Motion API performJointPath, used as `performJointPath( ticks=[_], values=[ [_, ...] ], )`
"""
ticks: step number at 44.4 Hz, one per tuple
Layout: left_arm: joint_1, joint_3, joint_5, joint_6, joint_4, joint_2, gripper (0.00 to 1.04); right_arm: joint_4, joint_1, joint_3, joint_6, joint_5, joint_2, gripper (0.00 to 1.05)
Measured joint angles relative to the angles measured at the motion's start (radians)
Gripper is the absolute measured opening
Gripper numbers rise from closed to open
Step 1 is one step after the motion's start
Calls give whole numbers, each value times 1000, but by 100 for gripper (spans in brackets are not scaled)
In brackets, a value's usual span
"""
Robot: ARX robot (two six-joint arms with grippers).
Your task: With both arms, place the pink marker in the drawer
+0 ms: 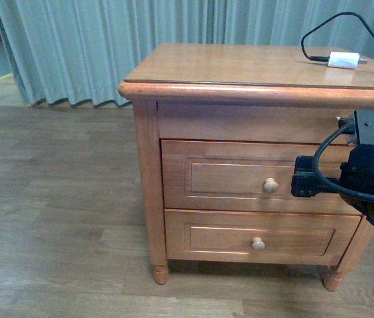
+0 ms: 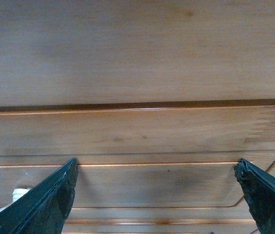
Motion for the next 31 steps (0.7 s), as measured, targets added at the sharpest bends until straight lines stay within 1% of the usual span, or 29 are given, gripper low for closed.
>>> performJointPath(
  ticks=[5, 10, 19, 24, 31],
  values=[
    [0, 0, 0, 0, 0, 0, 99, 0, -5, -40, 3, -49, -37, 96],
    [0, 0, 0, 0, 0, 0, 99, -14, -7, -103, 4, -70, -106, 96],
    [0, 0, 0, 0, 0, 0, 99, -112, -14, -248, 11, -111, -317, 96],
    [0, 0, 0, 0, 0, 0, 99, -217, -24, -318, 20, -133, -468, 96],
    [0, 0, 0, 0, 0, 0, 99, -440, -40, -362, 47, -148, -715, 96]
  ],
)
